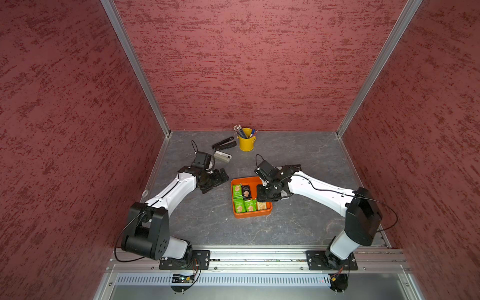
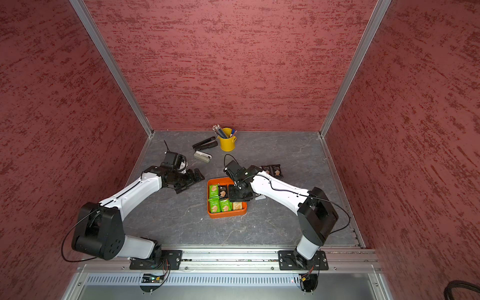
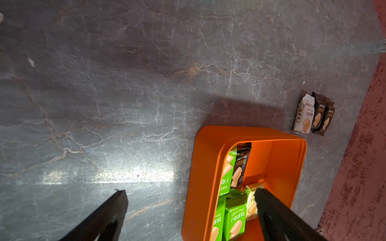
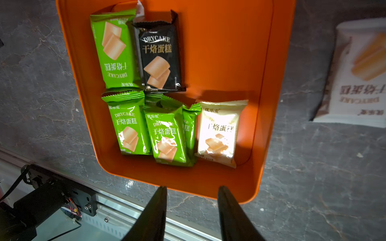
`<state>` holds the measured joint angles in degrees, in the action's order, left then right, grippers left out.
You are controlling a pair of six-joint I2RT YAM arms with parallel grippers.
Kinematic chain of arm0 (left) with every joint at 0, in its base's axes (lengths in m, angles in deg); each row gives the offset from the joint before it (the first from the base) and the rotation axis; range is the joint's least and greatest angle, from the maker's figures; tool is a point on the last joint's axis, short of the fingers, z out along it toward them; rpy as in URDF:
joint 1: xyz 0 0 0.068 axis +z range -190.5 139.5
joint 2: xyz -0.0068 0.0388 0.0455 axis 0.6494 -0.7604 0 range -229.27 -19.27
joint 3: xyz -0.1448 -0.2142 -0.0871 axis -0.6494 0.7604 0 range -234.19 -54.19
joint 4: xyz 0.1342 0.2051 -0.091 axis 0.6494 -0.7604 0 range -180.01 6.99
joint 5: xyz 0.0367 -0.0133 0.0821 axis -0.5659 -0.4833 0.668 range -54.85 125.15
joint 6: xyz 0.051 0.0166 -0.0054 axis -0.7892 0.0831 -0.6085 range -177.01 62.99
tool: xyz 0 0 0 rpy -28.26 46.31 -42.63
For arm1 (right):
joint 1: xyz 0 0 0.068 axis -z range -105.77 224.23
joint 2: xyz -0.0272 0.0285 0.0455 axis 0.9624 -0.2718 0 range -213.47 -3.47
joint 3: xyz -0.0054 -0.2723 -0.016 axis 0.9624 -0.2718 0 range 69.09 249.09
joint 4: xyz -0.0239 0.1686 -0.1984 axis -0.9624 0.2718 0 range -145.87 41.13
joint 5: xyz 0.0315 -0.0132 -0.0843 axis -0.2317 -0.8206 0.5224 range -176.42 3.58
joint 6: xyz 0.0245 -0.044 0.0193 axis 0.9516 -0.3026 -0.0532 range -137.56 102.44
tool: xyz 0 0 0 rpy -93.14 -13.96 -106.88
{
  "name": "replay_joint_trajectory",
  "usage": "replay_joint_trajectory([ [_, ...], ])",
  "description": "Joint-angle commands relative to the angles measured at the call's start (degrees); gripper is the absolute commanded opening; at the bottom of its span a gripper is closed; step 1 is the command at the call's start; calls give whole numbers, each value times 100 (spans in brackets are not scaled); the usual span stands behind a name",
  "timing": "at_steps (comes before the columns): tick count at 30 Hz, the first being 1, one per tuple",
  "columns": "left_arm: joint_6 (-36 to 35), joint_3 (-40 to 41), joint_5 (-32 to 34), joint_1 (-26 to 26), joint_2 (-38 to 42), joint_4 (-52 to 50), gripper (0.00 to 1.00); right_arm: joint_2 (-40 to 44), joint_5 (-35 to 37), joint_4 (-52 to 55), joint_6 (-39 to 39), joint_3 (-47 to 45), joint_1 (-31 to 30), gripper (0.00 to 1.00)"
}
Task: Take the cookies out of the storage box
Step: Pick up the cookie from the storage box.
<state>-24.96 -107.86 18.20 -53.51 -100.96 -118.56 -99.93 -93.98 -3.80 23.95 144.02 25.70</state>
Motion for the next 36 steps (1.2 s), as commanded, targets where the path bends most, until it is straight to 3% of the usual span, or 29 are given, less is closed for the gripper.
replay_joint_trajectory([
  [1, -172, 114, -174, 44, 188, 27, 100, -236, 432, 21, 550, 53, -147, 47],
  [17, -323, 521, -179, 180, 515, 31, 100, -1475, 1298, 1093, 323, 984, -244, 56],
  [36, -270, 532, -190, 207, 565, -3, 100, -2105, 1199, 619, 94, 1183, -245, 63],
])
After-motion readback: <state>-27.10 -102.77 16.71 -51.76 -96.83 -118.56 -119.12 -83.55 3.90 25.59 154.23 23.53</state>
